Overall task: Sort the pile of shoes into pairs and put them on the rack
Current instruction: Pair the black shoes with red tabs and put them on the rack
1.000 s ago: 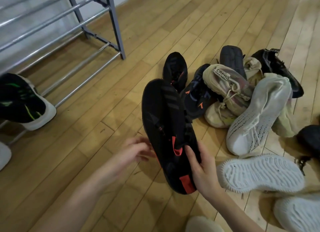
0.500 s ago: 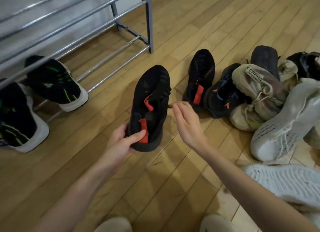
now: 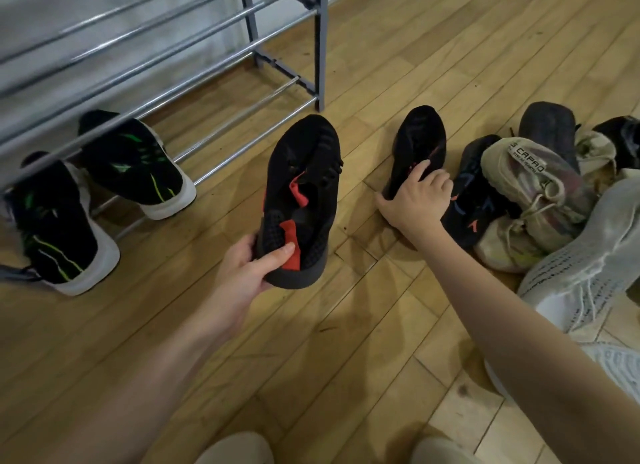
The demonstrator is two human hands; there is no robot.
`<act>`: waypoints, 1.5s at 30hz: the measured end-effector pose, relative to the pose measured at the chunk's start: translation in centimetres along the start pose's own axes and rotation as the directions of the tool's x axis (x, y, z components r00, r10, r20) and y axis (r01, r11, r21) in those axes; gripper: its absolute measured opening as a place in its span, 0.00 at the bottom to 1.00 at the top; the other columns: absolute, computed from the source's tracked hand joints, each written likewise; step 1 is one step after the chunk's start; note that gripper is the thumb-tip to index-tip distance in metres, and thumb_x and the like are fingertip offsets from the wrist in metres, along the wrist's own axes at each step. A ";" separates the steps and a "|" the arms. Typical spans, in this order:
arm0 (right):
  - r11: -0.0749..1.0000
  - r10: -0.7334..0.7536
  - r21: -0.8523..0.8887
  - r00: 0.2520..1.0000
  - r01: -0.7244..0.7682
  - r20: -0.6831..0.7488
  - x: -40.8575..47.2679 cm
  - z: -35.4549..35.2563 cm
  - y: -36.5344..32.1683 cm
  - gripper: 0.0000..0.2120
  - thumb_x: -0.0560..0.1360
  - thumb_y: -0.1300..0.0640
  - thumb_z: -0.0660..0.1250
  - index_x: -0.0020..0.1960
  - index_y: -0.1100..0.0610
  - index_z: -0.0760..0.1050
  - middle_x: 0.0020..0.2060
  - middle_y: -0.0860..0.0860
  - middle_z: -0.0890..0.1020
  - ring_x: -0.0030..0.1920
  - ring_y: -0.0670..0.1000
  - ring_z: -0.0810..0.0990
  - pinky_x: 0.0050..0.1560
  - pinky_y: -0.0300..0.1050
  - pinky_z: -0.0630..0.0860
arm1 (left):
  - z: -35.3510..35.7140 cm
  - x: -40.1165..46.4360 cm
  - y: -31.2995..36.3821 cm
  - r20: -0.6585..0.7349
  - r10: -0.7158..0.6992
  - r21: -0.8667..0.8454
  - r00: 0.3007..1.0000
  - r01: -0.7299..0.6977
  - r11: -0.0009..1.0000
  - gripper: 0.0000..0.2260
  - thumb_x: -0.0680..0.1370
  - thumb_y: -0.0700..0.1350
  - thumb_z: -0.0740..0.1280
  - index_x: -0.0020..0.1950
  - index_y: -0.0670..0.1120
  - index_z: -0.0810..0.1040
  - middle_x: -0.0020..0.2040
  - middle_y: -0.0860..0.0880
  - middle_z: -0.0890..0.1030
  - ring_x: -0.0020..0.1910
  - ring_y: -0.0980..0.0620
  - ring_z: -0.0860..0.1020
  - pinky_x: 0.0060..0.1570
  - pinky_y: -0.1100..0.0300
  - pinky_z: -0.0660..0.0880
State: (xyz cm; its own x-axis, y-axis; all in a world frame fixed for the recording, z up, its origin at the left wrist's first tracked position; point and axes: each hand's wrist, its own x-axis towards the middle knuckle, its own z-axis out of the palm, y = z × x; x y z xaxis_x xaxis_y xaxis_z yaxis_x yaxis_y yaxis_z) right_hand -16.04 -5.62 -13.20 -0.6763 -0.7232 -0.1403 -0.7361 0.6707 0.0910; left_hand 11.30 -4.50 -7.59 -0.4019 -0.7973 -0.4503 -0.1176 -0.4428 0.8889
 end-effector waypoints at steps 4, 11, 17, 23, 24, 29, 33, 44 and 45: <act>0.989 -0.043 -0.141 0.999 0.040 -0.016 -0.4 0.4 0.6 0.53 0.70 0.25 0.53 0.78 0.64 0.46 0.71 0.69 0.62 0.72 0.66 0.60 0.71 0.55 0.58 | 0.2 -0.1 0.0 -0.007 0.005 -0.002 1.000 -0.005 1.000 0.18 0.74 0.44 0.71 0.63 0.45 0.76 0.56 0.48 0.84 0.56 0.51 0.82 0.58 0.50 0.77; 1.000 -0.022 0.018 0.991 0.020 0.132 1.2 -1.6 0.3 0.56 0.64 0.28 0.67 0.79 0.54 0.43 0.69 0.69 0.62 0.70 0.69 0.60 0.70 0.60 0.56 | 0.3 0.0 -0.1 -0.059 0.017 0.007 0.998 -0.017 1.000 0.17 0.75 0.44 0.70 0.63 0.45 0.76 0.56 0.48 0.84 0.55 0.51 0.82 0.55 0.53 0.78; 0.682 -0.024 0.731 0.999 -0.011 0.037 -0.7 -4.7 0.7 0.47 0.60 0.37 0.72 0.74 0.46 0.55 0.68 0.61 0.66 0.68 0.63 0.64 0.68 0.60 0.66 | -1.0 0.4 1.1 -0.112 0.048 -0.014 0.993 -0.049 0.999 0.16 0.75 0.46 0.71 0.62 0.45 0.77 0.56 0.48 0.84 0.56 0.51 0.82 0.56 0.49 0.78; 0.583 -0.243 0.756 0.951 0.299 -0.188 -6.3 -3.6 -3.2 0.42 0.61 0.43 0.73 0.71 0.43 0.59 0.60 0.53 0.71 0.62 0.53 0.67 0.60 0.49 0.69 | -3.7 1.5 2.6 -0.236 0.151 0.007 0.960 -0.154 0.988 0.11 0.76 0.47 0.70 0.58 0.52 0.78 0.55 0.52 0.84 0.54 0.53 0.82 0.50 0.53 0.80; 0.603 -0.257 0.729 0.944 0.324 -0.207 -6.3 -3.5 -3.9 0.42 0.62 0.44 0.73 0.71 0.43 0.59 0.61 0.53 0.71 0.62 0.53 0.67 0.59 0.47 0.67 | -4.0 1.9 2.8 -0.236 0.161 0.001 0.958 -0.166 0.986 0.10 0.76 0.47 0.69 0.57 0.55 0.78 0.55 0.53 0.84 0.53 0.55 0.82 0.49 0.54 0.80; 0.645 -0.334 0.654 0.915 0.396 -0.225 -2.6 -4.5 -8.4 0.38 0.64 0.44 0.73 0.70 0.46 0.62 0.64 0.55 0.68 0.65 0.58 0.66 0.62 0.52 0.69 | -5.2 6.0 4.7 -0.309 0.132 -0.069 0.942 -0.160 0.985 0.12 0.78 0.46 0.67 0.61 0.49 0.75 0.52 0.54 0.83 0.47 0.59 0.82 0.41 0.63 0.80; 0.664 -0.352 0.610 0.900 0.433 -0.256 1.6 -6.0 -13.0 0.35 0.67 0.44 0.71 0.71 0.49 0.64 0.63 0.58 0.69 0.65 0.61 0.65 0.65 0.55 0.68 | -5.5 10.8 5.8 -0.353 0.113 -0.095 0.929 -0.155 0.983 0.12 0.78 0.45 0.68 0.61 0.47 0.74 0.54 0.49 0.82 0.52 0.53 0.81 0.46 0.57 0.80; 0.682 -0.393 0.509 0.850 0.525 -0.351 8.2 -2.5 -18.3 0.35 0.73 0.46 0.70 0.74 0.55 0.62 0.74 0.60 0.61 0.75 0.62 0.55 0.75 0.58 0.57 | -5.8 19.5 7.0 -0.409 0.055 -0.193 0.911 -0.146 0.970 0.18 0.75 0.42 0.70 0.64 0.43 0.73 0.56 0.45 0.81 0.51 0.49 0.82 0.50 0.49 0.81; 0.669 -0.395 0.531 0.854 0.520 -0.338 8.1 -2.4 -18.0 0.35 0.73 0.45 0.70 0.74 0.56 0.61 0.75 0.60 0.61 0.76 0.62 0.54 0.75 0.58 0.56 | -5.9 19.8 7.0 -0.403 0.044 -0.205 0.914 -0.137 0.969 0.19 0.75 0.42 0.71 0.64 0.43 0.73 0.56 0.45 0.81 0.52 0.48 0.82 0.51 0.47 0.81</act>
State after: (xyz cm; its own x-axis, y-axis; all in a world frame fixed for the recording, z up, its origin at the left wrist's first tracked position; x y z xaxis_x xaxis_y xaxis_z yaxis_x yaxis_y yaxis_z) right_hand -8.34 -23.98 -13.59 -0.2963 -0.9385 0.1771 -0.8288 0.1605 -0.5360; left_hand 7.90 -25.81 -10.76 -0.0068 -0.9135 -0.4068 0.1275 -0.4043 0.9057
